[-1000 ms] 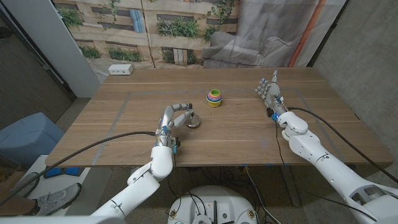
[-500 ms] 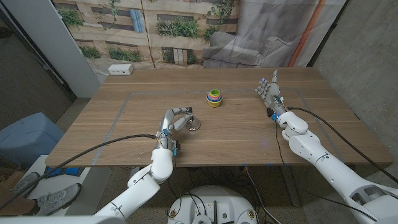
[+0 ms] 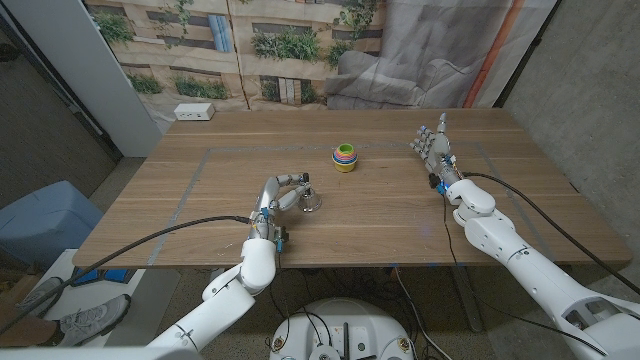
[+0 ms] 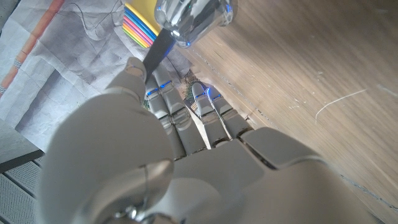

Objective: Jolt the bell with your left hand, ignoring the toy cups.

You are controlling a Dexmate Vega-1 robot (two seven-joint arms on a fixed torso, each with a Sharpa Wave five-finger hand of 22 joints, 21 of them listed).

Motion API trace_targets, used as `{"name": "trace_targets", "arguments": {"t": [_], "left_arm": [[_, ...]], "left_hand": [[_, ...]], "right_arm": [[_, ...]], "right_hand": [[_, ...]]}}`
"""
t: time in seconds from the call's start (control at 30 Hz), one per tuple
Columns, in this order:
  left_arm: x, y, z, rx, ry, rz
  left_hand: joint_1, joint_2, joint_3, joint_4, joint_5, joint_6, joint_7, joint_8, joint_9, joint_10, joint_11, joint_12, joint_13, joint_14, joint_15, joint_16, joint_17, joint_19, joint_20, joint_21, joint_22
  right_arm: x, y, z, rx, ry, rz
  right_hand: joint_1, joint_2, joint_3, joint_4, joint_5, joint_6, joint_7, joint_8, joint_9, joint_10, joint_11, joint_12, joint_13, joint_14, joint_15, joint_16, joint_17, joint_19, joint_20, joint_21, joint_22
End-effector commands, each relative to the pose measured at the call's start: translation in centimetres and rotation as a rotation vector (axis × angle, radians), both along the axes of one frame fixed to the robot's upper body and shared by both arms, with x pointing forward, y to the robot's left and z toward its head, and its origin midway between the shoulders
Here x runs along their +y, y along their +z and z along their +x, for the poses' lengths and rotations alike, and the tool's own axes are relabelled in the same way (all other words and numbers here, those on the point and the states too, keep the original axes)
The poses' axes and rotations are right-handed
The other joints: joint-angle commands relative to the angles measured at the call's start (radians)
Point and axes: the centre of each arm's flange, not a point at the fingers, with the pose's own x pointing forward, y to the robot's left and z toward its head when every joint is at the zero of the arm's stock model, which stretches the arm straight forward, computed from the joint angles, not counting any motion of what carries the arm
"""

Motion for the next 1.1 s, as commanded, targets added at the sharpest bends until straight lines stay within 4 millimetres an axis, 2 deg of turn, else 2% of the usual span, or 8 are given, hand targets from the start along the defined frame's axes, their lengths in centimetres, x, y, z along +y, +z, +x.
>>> {"name": "trace_targets", "arguments": {"t": [0.03, 0.2, 0.43, 0.7, 0.8, 0.9, 0.93, 1.1], "left_arm": [[0.4, -0.1, 0.2, 0.021, -0.001, 0.008], [0.5, 0.0, 0.2, 0.029, 0.001, 0.014], [0.7, 0.2, 0.1, 0.014, 0.001, 0.029], [0.6, 0.6, 0.2, -0.002, -0.019, 0.06], [0.5, 0.7, 0.2, 0.001, -0.032, 0.071], [0.5, 0.8, 0.3, 0.014, -0.042, 0.085], [0.6, 0.8, 0.3, 0.018, -0.049, 0.097], [1.1, 1.1, 0.2, 0.038, -0.073, 0.122]], "left_hand": [[-0.021, -0.01, -0.011, 0.002, 0.007, -0.024, -0.004, -0.003, -0.001, -0.03, -0.005, -0.009, 0.002, -0.011, -0.127, -0.006, -0.001, -0.01, 0.003, -0.004, 0.004], [-0.039, -0.034, -0.026, 0.002, 0.01, -0.065, -0.009, -0.006, -0.004, -0.083, -0.003, -0.011, 0.002, -0.022, -0.123, -0.007, -0.002, -0.021, 0.004, -0.004, 0.004], [-0.059, -0.062, -0.043, 0.004, 0.011, -0.087, -0.016, -0.004, -0.007, -0.119, -0.002, -0.012, 0.001, -0.027, -0.116, -0.004, -0.001, -0.031, 0.003, -0.006, 0.003], [-0.097, -0.095, -0.067, 0.012, 0.013, -0.17, -0.017, -0.01, -0.011, -0.213, -0.002, -0.015, 0.0, -0.035, -0.111, -0.002, 0.0, -0.052, 0.014, -0.007, 0.004], [-0.108, -0.103, -0.073, 0.013, 0.014, -0.188, -0.016, -0.009, -0.011, -0.234, -0.003, -0.014, 0.0, -0.038, -0.106, -0.002, 0.0, -0.065, 0.009, -0.01, 0.003], [-0.123, -0.109, -0.079, 0.016, 0.014, -0.211, -0.017, -0.009, -0.012, -0.259, -0.003, -0.014, 0.0, -0.062, -0.099, -0.006, 0.001, -0.087, 0.015, -0.014, 0.003], [-0.134, -0.115, -0.085, 0.017, 0.015, -0.231, -0.024, -0.009, -0.013, -0.283, 0.0, -0.014, -0.001, -0.074, -0.096, -0.005, 0.002, -0.104, 0.017, -0.015, 0.003], [-0.174, -0.132, -0.101, 0.021, 0.016, -0.317, -0.022, -0.008, -0.018, -0.392, 0.005, -0.013, -0.003, -0.154, -0.076, -0.008, 0.003, -0.159, 0.02, -0.014, 0.002]], "right_arm": [[0.0, 0.0, 0.0, 0.0, -0.001, 0.001], [0.0, 0.0, 0.0, 0.0, -0.002, 0.001], [0.0, 0.0, 0.0, 0.0, -0.002, 0.001], [0.0, 0.0, 0.0, 0.0, -0.002, 0.001], [0.0, 0.0, 0.0, 0.0, -0.002, 0.001], [0.0, 0.0, 0.0, 0.0, -0.002, 0.001], [0.0, 0.0, 0.0, 0.0, -0.002, 0.001], [0.0, 0.0, 0.0, 0.0, -0.002, 0.001]], "right_hand": [[-0.002, 0.104, -0.006, -0.001, 0.008, -0.054, -0.002, 0.005, 0.003, -0.003, 0.0, 0.005, 0.001, -0.005, -0.002, 0.008, 0.001, 0.008, 0.001, 0.005, 0.003], [-0.002, 0.104, -0.006, -0.001, 0.008, -0.054, -0.001, 0.005, 0.003, -0.002, -0.001, 0.006, 0.001, -0.004, -0.003, 0.008, 0.001, 0.008, 0.002, 0.005, 0.003], [-0.002, 0.104, -0.007, -0.001, 0.008, -0.054, -0.001, 0.005, 0.003, -0.001, 0.001, 0.006, 0.001, -0.004, -0.003, 0.008, 0.001, 0.008, 0.002, 0.005, 0.003], [-0.002, 0.104, -0.006, -0.001, 0.008, -0.053, -0.002, 0.005, 0.003, -0.002, 0.002, 0.006, 0.001, -0.005, -0.004, 0.008, 0.001, 0.008, 0.001, 0.005, 0.003], [-0.002, 0.104, -0.006, -0.001, 0.008, -0.055, -0.002, 0.004, 0.003, -0.001, 0.0, 0.006, 0.002, -0.004, -0.005, 0.008, 0.001, 0.008, 0.001, 0.005, 0.003], [-0.002, 0.104, -0.006, -0.001, 0.008, -0.054, -0.002, 0.005, 0.003, -0.002, -0.001, 0.006, 0.002, -0.004, -0.003, 0.008, 0.001, 0.008, 0.001, 0.005, 0.003], [-0.002, 0.104, -0.006, -0.001, 0.008, -0.053, -0.002, 0.005, 0.003, -0.001, 0.0, 0.006, 0.002, -0.004, -0.005, 0.008, 0.001, 0.008, 0.001, 0.005, 0.003], [-0.002, 0.104, -0.007, -0.001, 0.008, -0.054, 0.0, 0.005, 0.003, -0.001, 0.001, 0.006, 0.002, -0.005, -0.003, 0.008, 0.001, 0.008, 0.002, 0.005, 0.003]]}}
